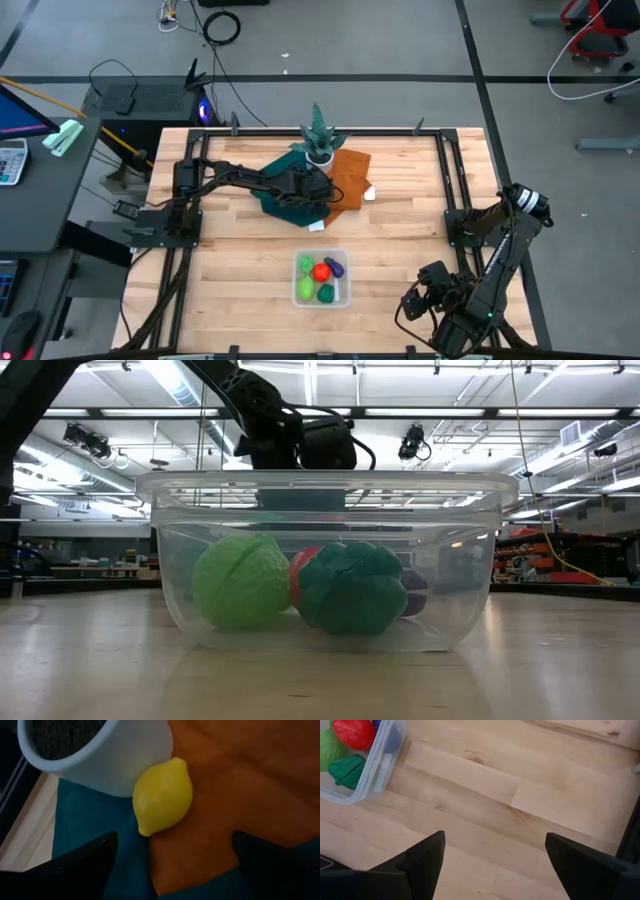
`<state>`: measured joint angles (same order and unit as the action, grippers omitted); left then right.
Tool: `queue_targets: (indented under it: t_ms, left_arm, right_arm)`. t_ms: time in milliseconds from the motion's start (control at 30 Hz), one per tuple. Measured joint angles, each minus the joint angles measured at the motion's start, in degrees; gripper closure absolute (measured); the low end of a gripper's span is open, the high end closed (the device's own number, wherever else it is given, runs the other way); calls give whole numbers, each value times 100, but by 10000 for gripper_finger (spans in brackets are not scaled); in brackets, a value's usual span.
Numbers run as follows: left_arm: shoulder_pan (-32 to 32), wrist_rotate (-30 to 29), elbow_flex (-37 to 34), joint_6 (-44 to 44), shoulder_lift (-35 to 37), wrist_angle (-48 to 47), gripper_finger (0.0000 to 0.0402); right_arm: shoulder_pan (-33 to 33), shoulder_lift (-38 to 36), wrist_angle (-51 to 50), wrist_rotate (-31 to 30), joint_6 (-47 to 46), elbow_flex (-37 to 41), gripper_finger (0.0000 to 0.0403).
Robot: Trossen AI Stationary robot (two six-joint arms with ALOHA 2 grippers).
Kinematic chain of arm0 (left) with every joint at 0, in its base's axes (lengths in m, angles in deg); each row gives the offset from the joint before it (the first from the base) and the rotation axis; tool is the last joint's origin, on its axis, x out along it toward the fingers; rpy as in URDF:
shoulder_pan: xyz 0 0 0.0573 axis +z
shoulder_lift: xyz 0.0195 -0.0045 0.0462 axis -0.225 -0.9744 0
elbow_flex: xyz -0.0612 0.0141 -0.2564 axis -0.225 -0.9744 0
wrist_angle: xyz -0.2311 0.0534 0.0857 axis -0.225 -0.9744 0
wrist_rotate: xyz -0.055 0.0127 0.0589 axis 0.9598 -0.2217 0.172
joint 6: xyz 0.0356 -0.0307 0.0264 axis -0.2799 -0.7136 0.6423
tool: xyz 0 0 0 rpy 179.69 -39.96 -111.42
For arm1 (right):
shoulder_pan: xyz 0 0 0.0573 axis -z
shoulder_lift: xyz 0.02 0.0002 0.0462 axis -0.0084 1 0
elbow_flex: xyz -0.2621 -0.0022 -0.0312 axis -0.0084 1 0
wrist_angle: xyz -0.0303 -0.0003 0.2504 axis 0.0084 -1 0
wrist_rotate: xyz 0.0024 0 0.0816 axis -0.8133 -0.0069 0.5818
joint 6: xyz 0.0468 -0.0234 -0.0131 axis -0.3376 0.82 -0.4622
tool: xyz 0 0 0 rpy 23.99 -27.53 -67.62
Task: Pick and placing Produce into tupperware
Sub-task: Put the yellow lemon into the transparent bin
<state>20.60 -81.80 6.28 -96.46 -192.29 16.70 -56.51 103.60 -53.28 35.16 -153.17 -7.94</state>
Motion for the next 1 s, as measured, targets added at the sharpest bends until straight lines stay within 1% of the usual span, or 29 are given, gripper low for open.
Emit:
queue_targets:
  t_ms: [133,500,600,1000]
  left_arm:
    - [36,0,2,88,2,180,5]
    - [247,6,2,113,-22,286,5]
    - [288,6,2,237,-22,331,5]
    - [319,83,2,306,-22,379,5]
  right_arm:
    - [0,0,44,-7,14,0,94]
    - [0,0,92,-13,31,0,94]
    - [0,0,91,-13,33,0,94]
    - [74,0,87,-87,81,0,94]
